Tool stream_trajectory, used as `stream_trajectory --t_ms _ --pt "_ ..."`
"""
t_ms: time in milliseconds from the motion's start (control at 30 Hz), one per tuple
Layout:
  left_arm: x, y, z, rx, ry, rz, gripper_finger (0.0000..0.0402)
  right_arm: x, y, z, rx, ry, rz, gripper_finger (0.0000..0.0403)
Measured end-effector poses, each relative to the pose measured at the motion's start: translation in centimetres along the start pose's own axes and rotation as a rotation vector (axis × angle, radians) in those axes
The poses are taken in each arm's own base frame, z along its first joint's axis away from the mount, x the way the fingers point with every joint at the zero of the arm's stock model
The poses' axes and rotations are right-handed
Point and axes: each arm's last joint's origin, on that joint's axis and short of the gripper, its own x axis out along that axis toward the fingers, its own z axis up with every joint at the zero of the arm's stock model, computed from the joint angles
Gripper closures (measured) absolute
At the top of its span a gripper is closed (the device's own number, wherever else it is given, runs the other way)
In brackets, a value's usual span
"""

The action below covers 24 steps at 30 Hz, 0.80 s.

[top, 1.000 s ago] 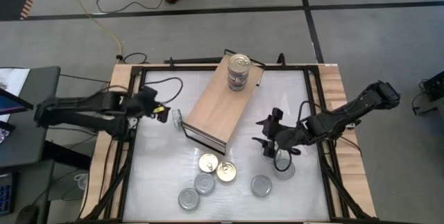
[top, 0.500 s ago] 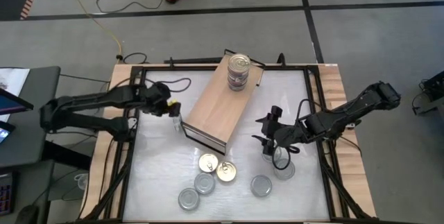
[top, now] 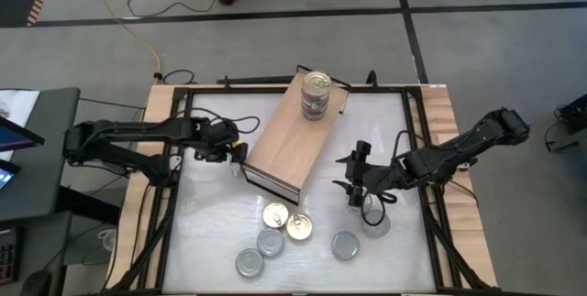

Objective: Stack canned seafood by type on shelf
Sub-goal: Put the green tuna can on the shelf

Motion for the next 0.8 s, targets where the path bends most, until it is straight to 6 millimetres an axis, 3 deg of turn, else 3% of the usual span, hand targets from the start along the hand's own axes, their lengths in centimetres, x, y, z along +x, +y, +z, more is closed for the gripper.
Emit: stream_trajectory --t_ms 200,467,800 --pt "1.4 0.1 0.0 0.002 0.004 0.084 0.0133 -0.1 0.2 0.0 -0.003 -0.003 0.01 0.01" --pt "1.1 0.3 -0.1 0.019 0.007 0.095 0.0136 -0.2 0.4 0.1 -0.002 -0.014 0.019 0.01" --pt "1.0 0.8 -0.7 0.087 0.041 0.163 0.0177 -0.2 0.4 0.2 0.004 -0.028 0.021 0.01"
